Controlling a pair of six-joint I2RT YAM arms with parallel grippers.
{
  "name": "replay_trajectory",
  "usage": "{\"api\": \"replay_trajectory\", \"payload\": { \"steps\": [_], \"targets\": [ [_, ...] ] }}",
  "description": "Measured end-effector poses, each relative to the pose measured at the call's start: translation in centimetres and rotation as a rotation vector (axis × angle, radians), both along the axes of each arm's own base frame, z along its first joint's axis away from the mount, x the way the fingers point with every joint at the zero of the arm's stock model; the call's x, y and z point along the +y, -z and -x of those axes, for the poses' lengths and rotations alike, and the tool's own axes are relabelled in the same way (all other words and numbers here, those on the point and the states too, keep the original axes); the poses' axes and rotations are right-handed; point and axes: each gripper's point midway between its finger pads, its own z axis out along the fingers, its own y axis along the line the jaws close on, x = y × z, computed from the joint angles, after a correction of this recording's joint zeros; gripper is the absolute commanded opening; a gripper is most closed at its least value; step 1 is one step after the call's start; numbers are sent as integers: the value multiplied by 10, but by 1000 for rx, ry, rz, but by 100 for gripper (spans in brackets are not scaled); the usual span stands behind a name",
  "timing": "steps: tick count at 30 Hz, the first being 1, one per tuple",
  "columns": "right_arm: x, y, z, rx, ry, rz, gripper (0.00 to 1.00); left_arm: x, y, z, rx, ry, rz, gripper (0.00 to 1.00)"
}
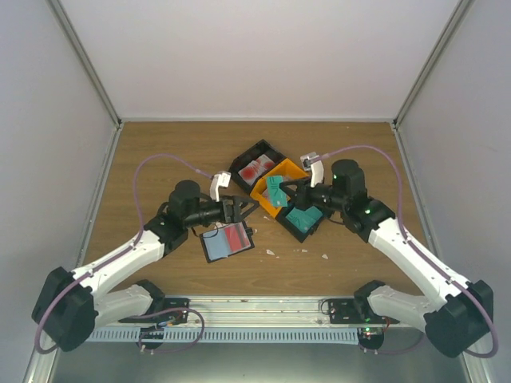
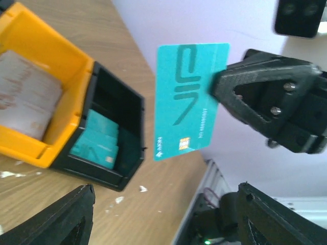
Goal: Put the credit cards into the card holder
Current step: Pick up the credit card from the storage box.
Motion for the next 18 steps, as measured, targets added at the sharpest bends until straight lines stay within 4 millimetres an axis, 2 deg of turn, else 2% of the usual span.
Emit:
{"api": "replay_trajectory", "payload": {
  "steps": [5,8,13,18],
  "targets": [
    [17,-21,14,33,-59,-238,0,2,-21,20,-20,52,102,71],
    [25,-36,23,58,-112,-350,1,2,-35,28,-44,79,149,58],
    [33,-59,37,80,-204,-449,1,-1,-53,37,-66,131,218,45],
    [40,-64,52,103,-277,-485,0,-3,-65,44,-82,173,263,32]
  ]
}}
